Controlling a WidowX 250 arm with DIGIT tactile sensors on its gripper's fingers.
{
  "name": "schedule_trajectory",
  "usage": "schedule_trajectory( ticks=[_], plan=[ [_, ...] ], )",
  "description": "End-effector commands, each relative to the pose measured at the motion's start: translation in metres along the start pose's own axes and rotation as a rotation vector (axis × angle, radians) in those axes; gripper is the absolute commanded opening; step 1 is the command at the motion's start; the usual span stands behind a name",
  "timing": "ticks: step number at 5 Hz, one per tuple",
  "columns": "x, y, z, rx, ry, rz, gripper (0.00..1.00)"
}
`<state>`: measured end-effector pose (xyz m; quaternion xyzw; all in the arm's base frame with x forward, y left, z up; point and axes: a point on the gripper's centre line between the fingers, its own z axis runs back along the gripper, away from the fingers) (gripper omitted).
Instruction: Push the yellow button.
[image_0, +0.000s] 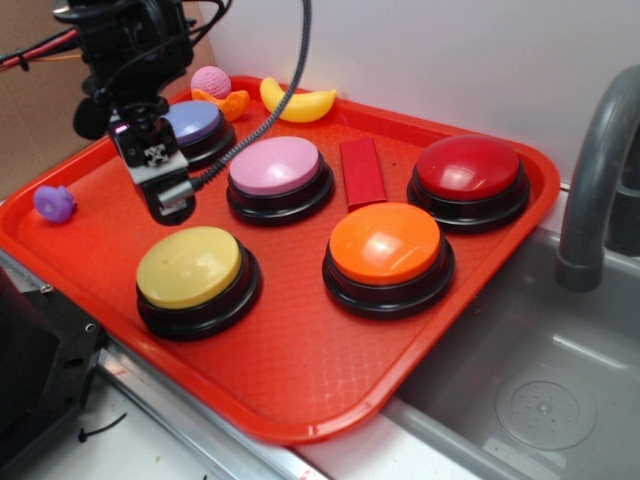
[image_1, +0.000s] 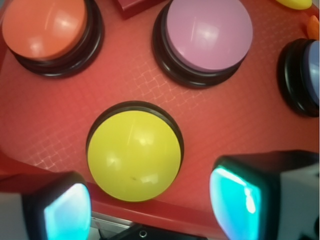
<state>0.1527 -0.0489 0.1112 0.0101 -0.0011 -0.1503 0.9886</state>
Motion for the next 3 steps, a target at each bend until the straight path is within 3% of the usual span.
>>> schedule_trajectory(
  ticks=[1,3],
  plan=[
    [0.0073,-0.0026,0.0202,-0.005,-0.054,0.003,1.00],
    [0.0075,-0.0035,0.0271,-0.005,-0.073,-0.002,1.00]
  ],
)
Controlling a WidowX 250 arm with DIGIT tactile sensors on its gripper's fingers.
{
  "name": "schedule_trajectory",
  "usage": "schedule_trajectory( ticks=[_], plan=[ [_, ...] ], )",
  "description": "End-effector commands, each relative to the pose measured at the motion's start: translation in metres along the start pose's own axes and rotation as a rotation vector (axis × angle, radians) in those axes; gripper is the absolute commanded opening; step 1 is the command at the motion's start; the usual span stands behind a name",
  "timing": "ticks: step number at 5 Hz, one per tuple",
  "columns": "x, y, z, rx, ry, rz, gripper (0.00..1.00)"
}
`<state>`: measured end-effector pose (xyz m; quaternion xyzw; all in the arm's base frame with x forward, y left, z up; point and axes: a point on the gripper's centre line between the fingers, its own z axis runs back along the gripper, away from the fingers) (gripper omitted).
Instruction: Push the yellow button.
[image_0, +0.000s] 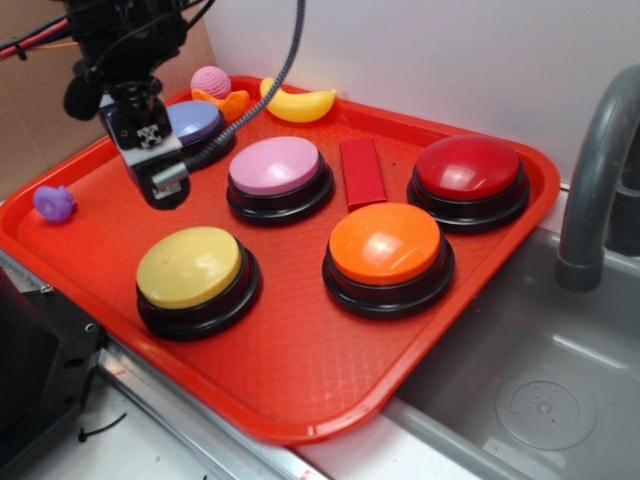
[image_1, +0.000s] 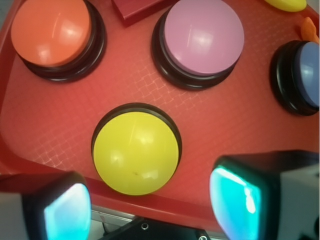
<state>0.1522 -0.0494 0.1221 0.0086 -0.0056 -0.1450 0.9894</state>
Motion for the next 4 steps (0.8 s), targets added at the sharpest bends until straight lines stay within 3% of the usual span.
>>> schedule_trajectory(
  ticks=[1,4],
  plan=[
    [0.008,-0.004,0.021,-0.003,-0.069,-0.016,1.00],
    [0.009,-0.008,0.035,0.008,-0.070,-0.026,1.00]
  ],
)
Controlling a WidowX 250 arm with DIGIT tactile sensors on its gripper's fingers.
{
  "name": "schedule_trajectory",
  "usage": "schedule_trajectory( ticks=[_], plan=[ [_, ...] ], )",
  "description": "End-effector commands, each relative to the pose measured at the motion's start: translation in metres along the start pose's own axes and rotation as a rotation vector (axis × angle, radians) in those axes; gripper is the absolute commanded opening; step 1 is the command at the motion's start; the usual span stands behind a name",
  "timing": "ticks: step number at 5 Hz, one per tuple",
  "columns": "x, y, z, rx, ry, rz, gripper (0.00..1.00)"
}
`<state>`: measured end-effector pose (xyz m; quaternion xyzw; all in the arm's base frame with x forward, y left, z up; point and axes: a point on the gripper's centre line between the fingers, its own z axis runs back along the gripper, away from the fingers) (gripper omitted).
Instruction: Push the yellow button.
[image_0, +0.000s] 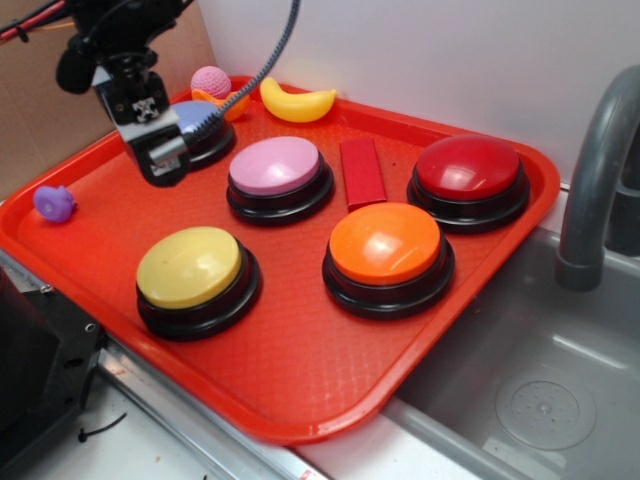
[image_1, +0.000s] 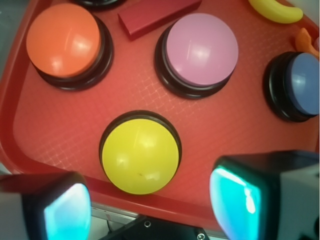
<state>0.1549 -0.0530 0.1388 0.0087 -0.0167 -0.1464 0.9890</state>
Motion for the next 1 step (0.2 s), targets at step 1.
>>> schedule_trajectory(
  ticks=[1],
  plan=[
    [0.0032,-0.0057,0.0211,0.026,-0.032,-0.024,1.00]
  ],
)
